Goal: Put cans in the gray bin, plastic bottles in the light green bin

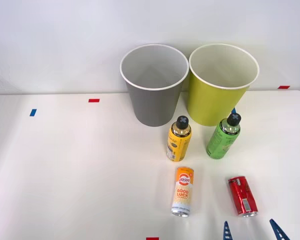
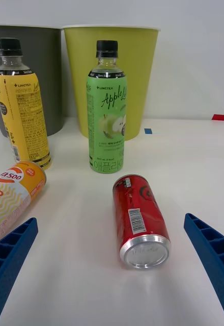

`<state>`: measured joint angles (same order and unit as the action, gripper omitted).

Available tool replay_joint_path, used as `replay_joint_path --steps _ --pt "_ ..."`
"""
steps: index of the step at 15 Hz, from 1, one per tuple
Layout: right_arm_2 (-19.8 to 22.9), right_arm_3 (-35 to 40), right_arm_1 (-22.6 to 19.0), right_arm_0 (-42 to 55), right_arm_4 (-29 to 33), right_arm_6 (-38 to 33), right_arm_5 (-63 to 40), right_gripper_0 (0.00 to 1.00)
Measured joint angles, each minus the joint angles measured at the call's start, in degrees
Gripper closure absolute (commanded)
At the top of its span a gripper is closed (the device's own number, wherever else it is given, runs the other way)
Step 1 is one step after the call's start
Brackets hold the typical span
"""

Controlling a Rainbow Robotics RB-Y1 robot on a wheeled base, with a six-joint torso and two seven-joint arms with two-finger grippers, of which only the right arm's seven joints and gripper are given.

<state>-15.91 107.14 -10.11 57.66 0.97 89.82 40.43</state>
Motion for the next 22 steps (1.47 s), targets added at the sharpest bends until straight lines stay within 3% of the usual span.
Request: replay_joint_path --steps 22 --pt "0.0 0.0 0.0 0.0 0.0 0.0 0.0 0.0"
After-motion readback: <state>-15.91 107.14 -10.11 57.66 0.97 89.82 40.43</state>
